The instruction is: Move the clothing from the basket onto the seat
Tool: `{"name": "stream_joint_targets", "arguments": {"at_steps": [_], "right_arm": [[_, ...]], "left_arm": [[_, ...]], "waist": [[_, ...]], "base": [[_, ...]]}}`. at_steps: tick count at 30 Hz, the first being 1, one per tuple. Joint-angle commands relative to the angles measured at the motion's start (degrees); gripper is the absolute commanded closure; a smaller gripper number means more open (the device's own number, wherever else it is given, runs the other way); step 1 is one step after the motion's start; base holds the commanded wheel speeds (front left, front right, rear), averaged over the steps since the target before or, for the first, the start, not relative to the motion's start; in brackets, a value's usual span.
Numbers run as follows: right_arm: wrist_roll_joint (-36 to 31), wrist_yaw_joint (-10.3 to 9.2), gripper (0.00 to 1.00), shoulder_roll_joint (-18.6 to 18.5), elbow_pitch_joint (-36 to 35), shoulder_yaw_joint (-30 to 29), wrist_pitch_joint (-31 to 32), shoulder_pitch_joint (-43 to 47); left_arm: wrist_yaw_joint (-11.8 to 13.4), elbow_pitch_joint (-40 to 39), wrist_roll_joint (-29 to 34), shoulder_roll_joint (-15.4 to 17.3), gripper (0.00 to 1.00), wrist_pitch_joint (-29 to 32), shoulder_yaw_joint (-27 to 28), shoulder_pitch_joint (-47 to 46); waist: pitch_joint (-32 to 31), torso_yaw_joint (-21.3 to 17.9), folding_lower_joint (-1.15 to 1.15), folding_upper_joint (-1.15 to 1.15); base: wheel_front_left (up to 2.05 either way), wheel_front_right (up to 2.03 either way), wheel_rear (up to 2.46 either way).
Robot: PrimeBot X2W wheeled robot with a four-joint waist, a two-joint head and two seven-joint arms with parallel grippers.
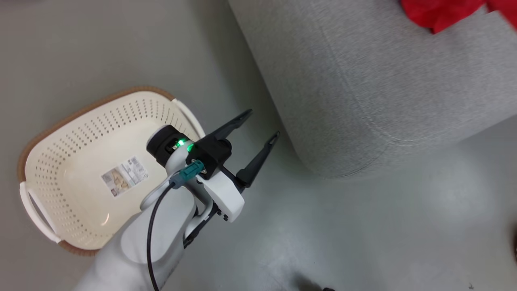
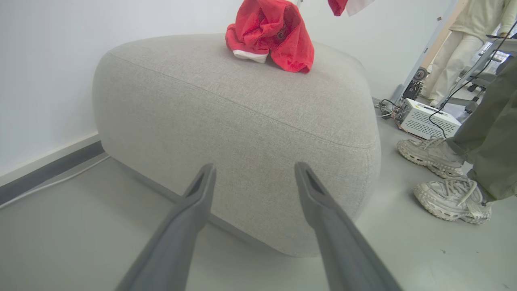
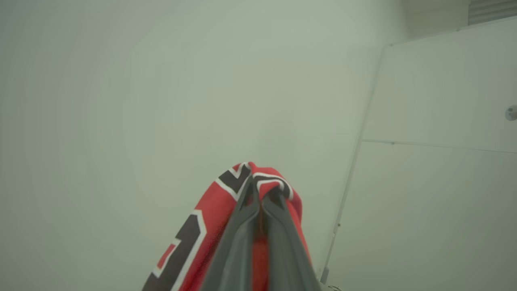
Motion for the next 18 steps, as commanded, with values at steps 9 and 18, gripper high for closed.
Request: {"name": "stream_joint_targets", "arguments": {"at_steps": [9,18], "right_arm": [[-8.37,0.17,1.0,-3.88,5.92,-10.52,-0.33,-12.69],[-15.09,0.17,1.0,-3.32,13.56,-12.94,-0.33,-20.02]], "left_arm": [[-0.05,-2.65,0.42,1.64,0.0,-0.35,0.6,-3.31],[-0.05,-3.49,1.07,1.55,0.0,-0.35,0.66,-4.24]], "waist": [[8.23,6.21,0.0,0.0],[12.93,10.26,0.0,0.0]], "base": [[0.0,0.0,0.0],[0.0,0.0,0.0]]}}
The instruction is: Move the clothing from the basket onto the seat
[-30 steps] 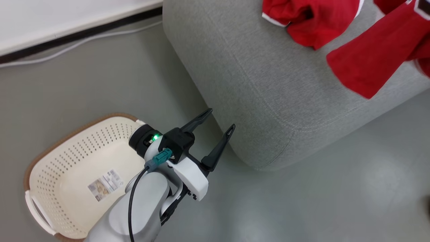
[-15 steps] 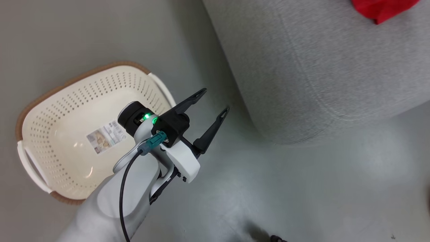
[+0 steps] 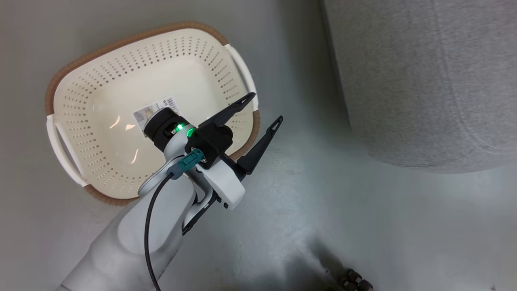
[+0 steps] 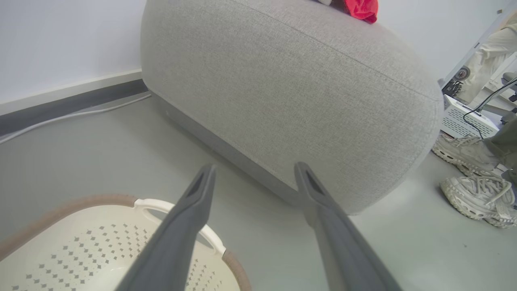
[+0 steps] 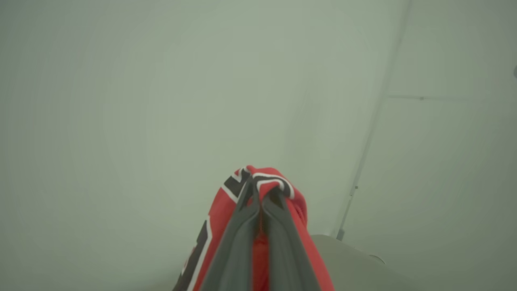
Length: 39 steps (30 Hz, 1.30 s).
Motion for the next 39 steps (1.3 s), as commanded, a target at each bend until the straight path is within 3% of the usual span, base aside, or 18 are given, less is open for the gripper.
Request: {"name": "stream_joint_targets", "arguments": {"at_steps": [1,14,15,16,17,18,19,25,39], "right_arm": [[-0.32,0.17,1.0,-0.79,-0.43,0.3,-0.28,-0.48],[4.05,0.17,1.0,3.96,2.09,4.69,-0.28,11.88],[4.56,0.17,0.93,4.07,2.11,4.62,-0.28,12.88],[4.96,0.17,0.7,4.2,2.24,4.73,-0.28,13.84],[5.38,0.17,0.55,4.4,2.46,5.11,-0.28,14.8],[5.95,0.17,0.16,4.57,2.54,5.36,-0.28,15.61],[6.47,0.17,0.0,4.69,2.64,5.63,-0.28,16.37],[10.08,0.17,0.0,6.11,1.01,8.17,-0.28,22.89],[15.4,0.17,0.0,9.5,-1.44,20.89,-0.28,34.18]], "left_arm": [[-0.05,-1.76,0.45,0.03,0.0,-0.35,1.38,-1.14],[-0.05,-3.74,1.2,-1.76,0.0,-0.35,2.9,-1.7],[-0.05,-3.86,1.17,-1.94,0.0,-0.35,2.86,-1.62],[-0.05,-3.96,1.12,-2.1,0.0,-0.35,2.84,-1.57],[-0.05,-4.06,1.11,-2.25,0.0,-0.35,2.89,-1.54],[-0.05,-4.13,1.04,-2.43,0.0,-0.35,2.95,-1.46],[-0.05,-4.21,1.01,-2.62,0.0,-0.35,2.99,-1.38],[-0.05,-4.69,0.74,-3.54,0.0,-0.35,3.52,-0.46],[-0.05,-6.01,-0.67,-4.85,0.0,-0.35,5.18,4.61]], "waist": [[1.32,1.39,0.0,0.0],[-0.08,3.88,0.0,0.0],[-0.48,4.0,0.0,0.0],[-0.87,4.1,0.0,0.0],[-1.32,4.19,0.0,0.0],[-1.83,4.31,0.0,0.0],[-2.38,4.45,0.0,0.0],[-7.37,5.44,0.0,0.0],[-20.38,8.01,0.0,0.0]], "base": [[0.0,0.0,0.0],[0.0,0.0,0.0],[0.0,0.0,0.0],[0.0,0.0,0.0],[0.0,0.0,0.0],[0.0,0.0,0.0],[0.0,0.0,0.0],[0.0,0.0,0.0],[0.0,0.0,0.0]]}}
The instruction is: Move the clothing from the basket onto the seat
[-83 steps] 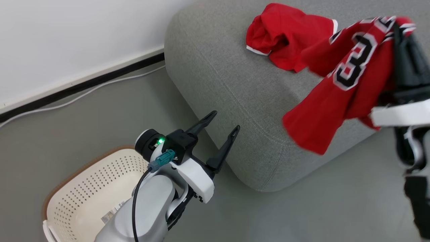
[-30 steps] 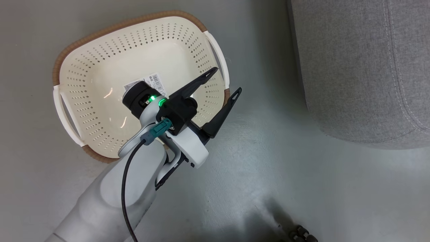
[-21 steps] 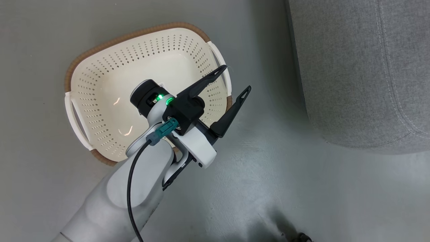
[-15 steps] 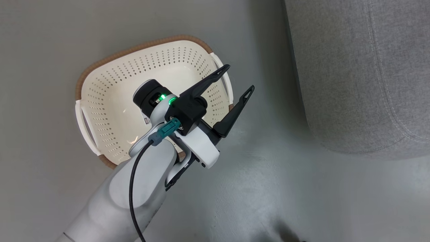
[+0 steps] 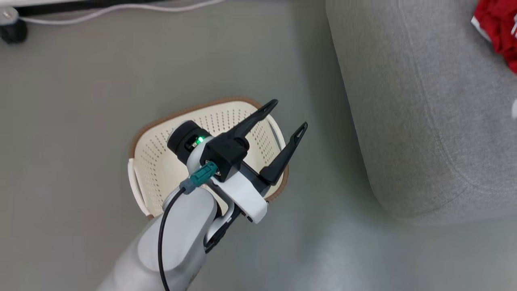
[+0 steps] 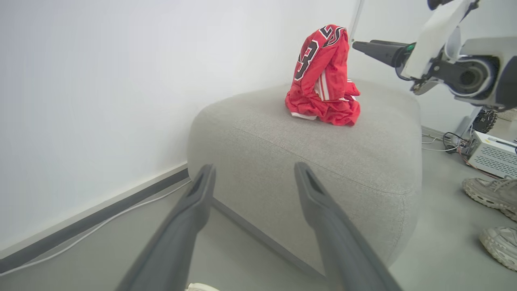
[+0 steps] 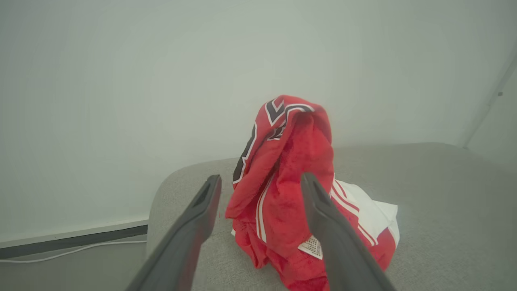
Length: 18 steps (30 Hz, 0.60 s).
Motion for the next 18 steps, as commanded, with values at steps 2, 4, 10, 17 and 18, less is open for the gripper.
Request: {"name": "stream_joint_targets", "arguments": {"at_steps": [2,4,10,17,18], "right_arm": [[1.35,0.17,0.0,-0.89,-1.68,2.83,-0.29,2.71],[2.0,0.17,0.0,-0.86,-1.72,4.79,-0.29,4.12],[4.46,0.17,0.0,-0.5,-2.09,10.34,-0.29,7.58],[8.55,0.17,0.0,0.09,-3.43,17.89,-0.29,11.06],[9.27,0.17,0.0,0.15,-3.74,18.82,-0.29,11.58]], "left_arm": [[-0.05,-1.83,-0.65,-0.15,0.0,-0.34,1.76,1.42],[-0.05,-2.02,-0.86,-0.32,0.0,-0.34,1.78,2.27],[-0.05,-2.01,-1.41,-0.67,0.0,-0.34,2.97,5.24],[-0.05,-1.14,-0.66,-1.16,0.0,-0.34,8.29,9.58],[-0.04,-0.81,-0.3,-1.2,0.0,-0.34,9.3,10.12]], "waist": [[-4.72,1.68,0.0,0.0],[-6.4,2.33,0.0,0.0],[-11.27,4.21,0.0,0.0],[-15.77,6.24,0.0,0.0],[-16.22,6.53,0.0,0.0]], "base": [[0.0,0.0,0.0],[0.0,0.0,0.0],[0.0,0.0,0.0],[0.0,0.0,0.0],[0.0,0.0,0.0]]}}
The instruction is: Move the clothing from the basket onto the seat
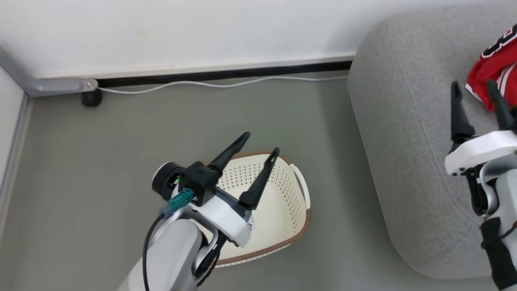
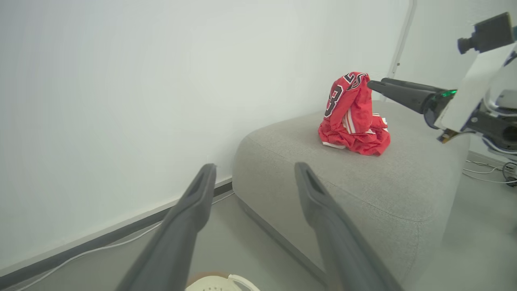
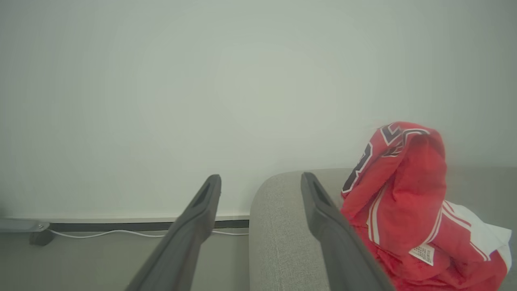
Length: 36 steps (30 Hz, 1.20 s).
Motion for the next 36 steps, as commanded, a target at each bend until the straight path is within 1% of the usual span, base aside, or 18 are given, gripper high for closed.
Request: {"name": "stream_joint_targets", "arguments": {"at_steps": [1,4,8,11,14,18,26,32,36], "right_arm": [[1.41,0.17,0.0,-0.15,-2.12,2.23,-0.31,1.42],[2.98,0.17,0.0,-0.02,-3.13,5.15,-0.31,3.03],[4.49,0.17,0.0,0.01,-4.91,8.5,-0.31,5.31],[5.42,0.17,0.0,0.06,-6.17,9.76,-0.31,7.19],[6.11,0.17,0.0,0.29,-7.61,10.03,-0.31,9.11],[5.51,0.17,0.0,0.53,-9.76,10.8,-0.31,11.57],[4.16,0.17,0.0,2.55,-12.45,10.18,-0.31,15.82],[2.68,0.17,0.0,4.56,-14.26,8.28,-0.31,19.75],[1.41,0.17,0.0,5.95,-14.78,6.7,-0.31,22.5]], "left_arm": [[0.03,-0.58,0.81,0.39,0.0,-0.35,3.5,0.37],[0.5,0.26,1.84,0.41,0.0,-0.35,7.13,2.05],[2.16,0.89,3.2,0.76,0.0,-0.35,12.78,4.7],[3.3,1.1,4.26,1.03,0.0,-0.35,16.88,7.02],[3.9,1.17,5.24,1.29,0.0,-0.35,20.54,9.41],[4.88,0.82,6.87,1.54,0.0,-0.35,25.06,12.59],[6.91,-0.09,8.86,1.27,0.0,-0.35,32.72,17.64],[7.47,-1.03,9.76,0.36,0.0,-0.35,37.58,21.28],[7.57,-1.58,10.62,-0.31,0.0,-0.35,39.32,23.45]], "waist": [[-1.72,1.48,0.0,0.0],[-2.76,2.24,0.0,0.0],[-4.19,3.12,0.0,0.0],[-5.4,3.58,0.0,0.0],[-6.56,3.93,0.0,0.0],[-7.78,3.92,0.0,0.0],[-9.08,3.49,0.0,0.0],[-9.68,3.44,0.0,0.0],[-9.89,3.57,0.0,0.0]], "base": [[0.0,0.0,0.0],[0.0,0.0,0.0],[0.0,0.0,0.0],[0.0,0.0,0.0],[0.0,0.0,0.0],[0.0,0.0,0.0],[0.0,0.0,0.0],[0.0,0.0,0.0],[0.0,0.0,0.0]]}}
